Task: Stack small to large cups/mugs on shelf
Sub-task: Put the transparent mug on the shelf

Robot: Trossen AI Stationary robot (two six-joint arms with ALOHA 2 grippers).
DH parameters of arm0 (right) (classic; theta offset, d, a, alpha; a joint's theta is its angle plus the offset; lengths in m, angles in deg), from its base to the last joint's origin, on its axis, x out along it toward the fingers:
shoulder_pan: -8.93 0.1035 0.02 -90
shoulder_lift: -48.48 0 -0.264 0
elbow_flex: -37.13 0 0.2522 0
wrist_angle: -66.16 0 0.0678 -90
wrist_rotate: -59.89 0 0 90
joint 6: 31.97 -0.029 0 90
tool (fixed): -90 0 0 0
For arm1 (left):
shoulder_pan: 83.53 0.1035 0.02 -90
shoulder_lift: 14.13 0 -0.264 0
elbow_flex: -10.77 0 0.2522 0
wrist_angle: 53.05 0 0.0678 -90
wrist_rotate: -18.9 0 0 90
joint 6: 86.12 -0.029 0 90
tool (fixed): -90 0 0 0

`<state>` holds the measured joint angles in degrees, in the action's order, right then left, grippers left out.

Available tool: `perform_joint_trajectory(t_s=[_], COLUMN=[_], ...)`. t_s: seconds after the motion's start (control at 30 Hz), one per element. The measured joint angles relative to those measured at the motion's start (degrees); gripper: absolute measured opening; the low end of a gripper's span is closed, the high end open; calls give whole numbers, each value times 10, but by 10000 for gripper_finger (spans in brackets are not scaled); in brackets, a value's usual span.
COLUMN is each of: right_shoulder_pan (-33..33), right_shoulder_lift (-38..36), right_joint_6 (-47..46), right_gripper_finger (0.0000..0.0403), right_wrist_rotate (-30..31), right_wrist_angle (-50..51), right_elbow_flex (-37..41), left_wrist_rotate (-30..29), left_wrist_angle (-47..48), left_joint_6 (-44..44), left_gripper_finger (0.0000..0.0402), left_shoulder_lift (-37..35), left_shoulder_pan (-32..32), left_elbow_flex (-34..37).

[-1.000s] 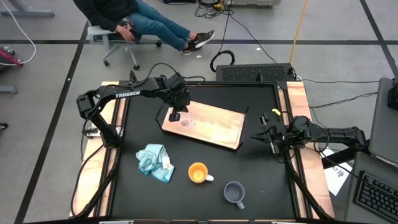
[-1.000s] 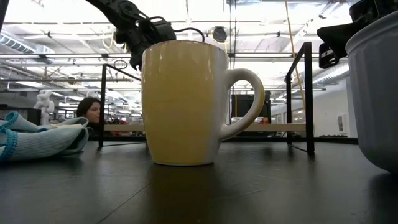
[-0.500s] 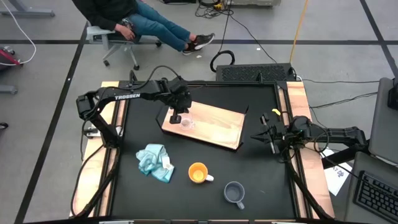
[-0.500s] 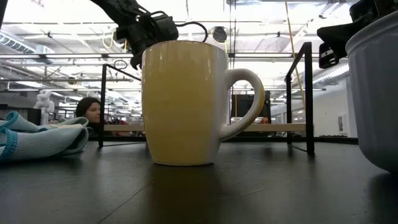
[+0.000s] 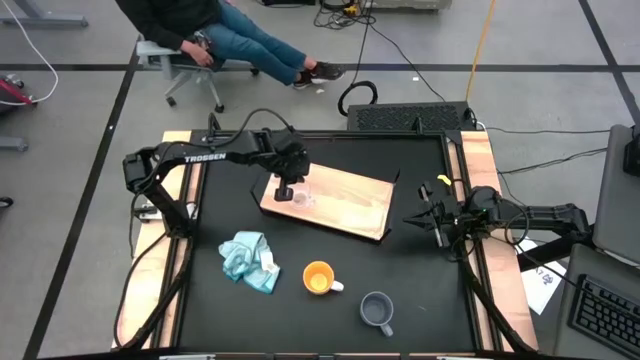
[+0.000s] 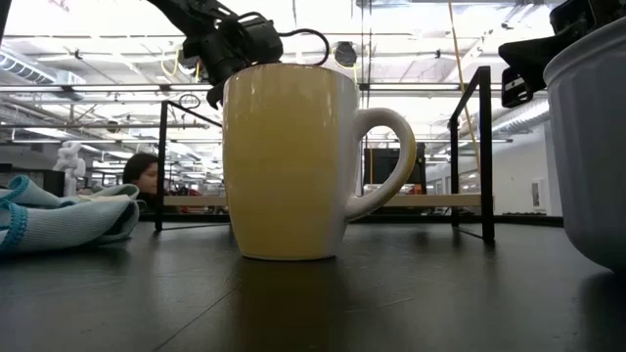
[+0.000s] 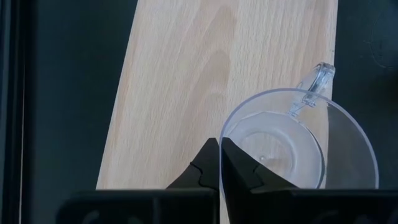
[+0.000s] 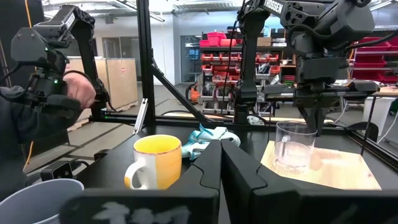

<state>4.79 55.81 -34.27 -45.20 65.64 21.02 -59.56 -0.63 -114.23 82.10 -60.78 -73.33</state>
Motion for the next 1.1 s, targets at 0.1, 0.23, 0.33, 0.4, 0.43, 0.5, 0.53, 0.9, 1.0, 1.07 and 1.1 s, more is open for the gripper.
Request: perform_joint_trajectory(t_s=[0.1,0.23,0.33,0.4,0.43,0.5,0.53,0.9,1.0,1.07,1.1], right_shoulder_pan=[0,0,0,0,0,0,0,0,0,0,0], right_shoulder_lift=[0,0,0,0,0,0,0,0,0,0,0], right_joint_6=[0,0,0,0,0,0,0,0,0,0,0], right_gripper_finger=[0,0,0,0,0,0,0,0,0,0,0], right_wrist_rotate=[0,0,0,0,0,0,0,0,0,0,0], right_wrist_angle=[0,0,0,0,0,0,0,0,0,0,0], right_elbow_flex=[0,0,0,0,0,0,0,0,0,0,0], left_wrist_rotate=[-1,-2,-2,-2,-2,-1,-2,-1,0,0,0], left_wrist_angle=[0,4,6,6,6,6,6,11,9,6,6], left_joint_6=[6,15,19,23,23,26,28,31,30,30,30], left_gripper_finger=[6,21,24,24,25,29,32,96,113,122,126], left_shoulder_lift=[0,1,3,2,2,3,3,5,4,4,4], left_shoulder_pan=[-3,-3,-4,-4,-4,-5,-6,-23,-25,-26,-26], left_elbow_flex=[0,1,2,2,2,2,3,4,4,4,4])
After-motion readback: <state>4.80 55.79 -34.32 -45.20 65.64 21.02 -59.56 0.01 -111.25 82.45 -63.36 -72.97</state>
